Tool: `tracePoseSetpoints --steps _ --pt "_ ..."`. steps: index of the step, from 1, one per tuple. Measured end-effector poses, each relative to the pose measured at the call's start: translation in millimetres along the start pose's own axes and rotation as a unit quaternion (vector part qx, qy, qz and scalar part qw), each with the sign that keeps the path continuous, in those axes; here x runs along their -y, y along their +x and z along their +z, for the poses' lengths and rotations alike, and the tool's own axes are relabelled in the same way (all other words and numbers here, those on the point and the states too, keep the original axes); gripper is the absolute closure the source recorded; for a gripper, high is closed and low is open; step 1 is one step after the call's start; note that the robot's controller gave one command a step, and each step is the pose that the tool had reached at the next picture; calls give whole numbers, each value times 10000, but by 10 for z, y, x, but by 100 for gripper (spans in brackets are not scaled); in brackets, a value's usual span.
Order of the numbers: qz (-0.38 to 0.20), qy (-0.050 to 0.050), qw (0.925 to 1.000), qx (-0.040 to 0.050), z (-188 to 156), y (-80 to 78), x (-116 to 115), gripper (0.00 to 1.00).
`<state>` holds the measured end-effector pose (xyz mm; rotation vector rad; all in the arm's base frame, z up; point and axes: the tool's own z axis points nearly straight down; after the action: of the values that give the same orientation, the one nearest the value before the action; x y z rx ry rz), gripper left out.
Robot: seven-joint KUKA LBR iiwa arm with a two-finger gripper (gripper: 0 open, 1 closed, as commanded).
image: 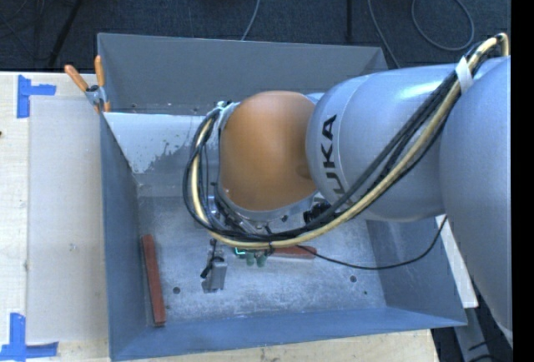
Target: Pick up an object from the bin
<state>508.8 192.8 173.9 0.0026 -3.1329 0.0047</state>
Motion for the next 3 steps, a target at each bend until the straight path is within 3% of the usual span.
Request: tracePoseSetpoints --steps 1,2,3 --pt "-1149 -14 9934 46 883 -778 727 0" --pt "-1035 -1 9946 39 387 -300 1145 0" --pt "-1236 -5 9923 19 1082 -541 1394 0"
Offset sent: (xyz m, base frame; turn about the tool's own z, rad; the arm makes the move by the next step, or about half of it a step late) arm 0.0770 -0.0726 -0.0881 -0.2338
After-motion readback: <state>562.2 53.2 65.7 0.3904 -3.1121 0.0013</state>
